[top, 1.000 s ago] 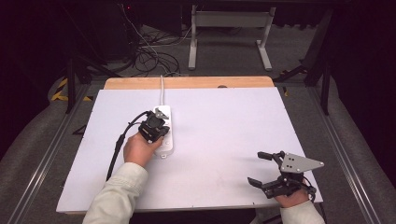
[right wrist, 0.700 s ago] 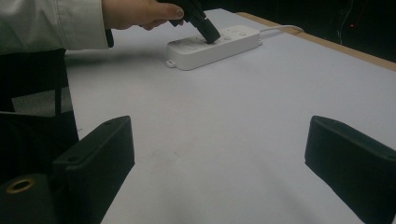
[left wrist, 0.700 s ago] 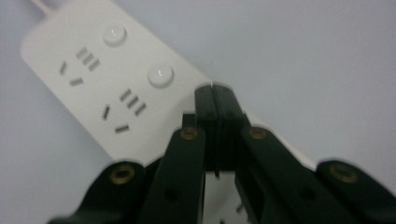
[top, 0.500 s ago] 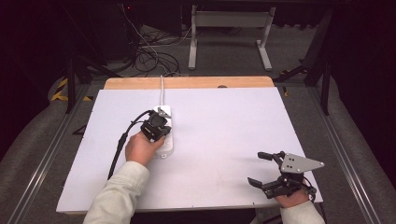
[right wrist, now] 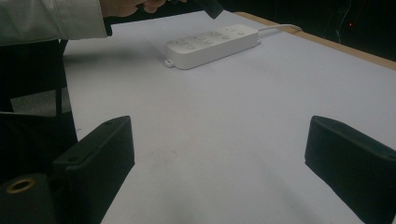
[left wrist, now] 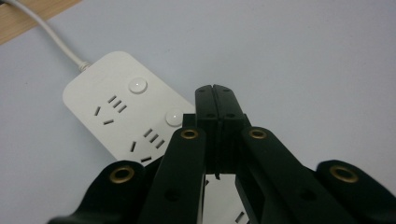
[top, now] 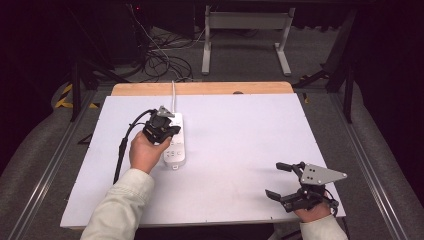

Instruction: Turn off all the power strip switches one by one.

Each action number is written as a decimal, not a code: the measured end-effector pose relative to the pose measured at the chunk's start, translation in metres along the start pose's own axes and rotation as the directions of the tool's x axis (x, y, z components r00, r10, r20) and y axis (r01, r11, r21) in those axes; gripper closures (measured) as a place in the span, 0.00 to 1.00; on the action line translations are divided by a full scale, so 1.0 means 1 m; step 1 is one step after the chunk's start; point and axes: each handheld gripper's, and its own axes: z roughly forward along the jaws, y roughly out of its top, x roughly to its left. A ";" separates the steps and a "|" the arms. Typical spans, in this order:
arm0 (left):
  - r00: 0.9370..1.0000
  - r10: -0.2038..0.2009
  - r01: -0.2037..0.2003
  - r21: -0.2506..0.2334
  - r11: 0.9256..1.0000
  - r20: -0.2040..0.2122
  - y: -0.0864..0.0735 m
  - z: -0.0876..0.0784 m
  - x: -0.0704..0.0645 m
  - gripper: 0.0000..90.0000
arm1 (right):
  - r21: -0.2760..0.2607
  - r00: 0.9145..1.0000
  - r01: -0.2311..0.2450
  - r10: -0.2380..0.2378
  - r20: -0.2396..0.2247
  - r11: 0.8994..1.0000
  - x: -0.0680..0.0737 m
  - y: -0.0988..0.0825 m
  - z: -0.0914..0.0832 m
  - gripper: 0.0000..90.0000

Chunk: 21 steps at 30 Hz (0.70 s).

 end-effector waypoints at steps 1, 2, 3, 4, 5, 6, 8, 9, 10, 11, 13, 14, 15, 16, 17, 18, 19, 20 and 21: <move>1.000 0.001 -0.001 0.009 1.000 0.000 0.000 0.001 0.001 1.00 | 0.000 1.000 0.001 -0.001 0.000 1.000 0.000 0.000 0.000 0.10; 1.000 -0.009 0.009 0.016 1.000 0.005 0.001 0.003 0.002 1.00 | -0.001 1.000 0.001 -0.001 0.000 1.000 0.000 0.000 0.000 0.10; 1.000 -0.015 0.016 0.019 1.000 -0.007 0.001 0.004 0.003 1.00 | -0.001 1.000 0.001 -0.001 -0.001 1.000 0.000 0.000 0.000 0.10; 1.000 -0.024 0.025 0.025 0.999 -0.009 0.001 0.006 0.004 1.00 | -0.003 1.000 0.000 0.000 -0.002 1.000 0.000 0.000 0.000 0.10; 0.999 -0.035 0.035 0.029 0.999 -0.011 0.002 0.007 0.005 1.00 | -0.003 1.000 -0.001 0.001 -0.002 1.000 0.000 0.000 0.000 0.10; 0.999 -0.034 0.035 0.037 0.999 -0.016 0.002 0.009 0.007 1.00 | -0.002 1.000 0.000 0.000 -0.002 1.000 0.000 0.000 0.000 0.10; 0.999 -0.045 0.046 0.033 0.998 -0.030 0.003 0.013 0.008 1.00 | -0.004 1.000 -0.003 0.003 -0.004 1.000 0.000 -0.001 0.000 0.10; 0.997 -0.055 0.057 0.038 0.998 -0.046 0.003 0.016 0.009 1.00 | -0.005 1.000 -0.003 0.003 -0.005 1.000 0.000 -0.001 0.000 0.10; 0.997 -0.061 0.062 0.039 0.997 -0.040 0.003 0.018 0.011 1.00 | -0.006 1.000 -0.001 0.001 -0.005 1.000 0.000 -0.001 0.000 0.10; 0.997 -0.073 0.075 0.040 0.996 -0.035 0.002 0.020 0.013 1.00 | -0.005 1.000 0.000 0.000 -0.006 1.000 -0.001 -0.001 0.000 0.10; 0.995 -0.089 0.091 0.045 0.995 -0.034 0.001 0.024 0.017 1.00 | -0.004 1.000 -0.003 0.003 -0.006 1.000 0.000 -0.001 -0.001 0.10; 0.995 -0.099 0.100 0.044 0.994 -0.030 0.000 0.025 0.019 1.00 | -0.004 1.000 -0.003 0.003 -0.007 1.000 0.000 -0.001 -0.001 0.10; 0.994 -0.103 0.104 0.042 0.994 -0.032 0.000 0.026 0.020 1.00 | -0.004 1.000 -0.004 0.004 -0.008 1.000 -0.001 -0.001 -0.001 0.10; 0.994 -0.105 0.106 0.040 0.994 -0.032 -0.001 0.026 0.021 1.00 | -0.003 1.000 -0.003 0.003 -0.007 1.000 -0.001 -0.001 -0.001 0.10; 0.994 -0.102 0.103 0.033 0.994 -0.034 -0.001 0.026 0.021 1.00 | -0.001 1.000 -0.003 0.003 -0.007 1.000 -0.001 -0.001 -0.001 0.10; 0.995 -0.096 0.097 0.027 0.995 -0.037 -0.001 0.026 0.021 1.00 | 0.000 1.000 -0.003 0.003 -0.008 1.000 -0.001 -0.001 -0.001 0.10; 0.995 -0.093 0.093 0.024 0.995 -0.032 -0.001 0.027 0.021 1.00 | -0.001 1.000 -0.003 0.003 -0.009 1.000 -0.001 -0.001 -0.001 0.10; 0.995 -0.094 0.094 0.022 0.995 -0.020 -0.001 0.029 0.021 1.00 | -0.003 1.000 -0.003 0.003 -0.009 1.000 -0.001 -0.001 -0.001 0.10; 0.996 -0.089 0.089 0.027 0.996 -0.018 -0.001 0.030 0.021 1.00 | -0.004 1.000 -0.002 0.002 -0.009 1.000 0.000 -0.001 -0.001 0.10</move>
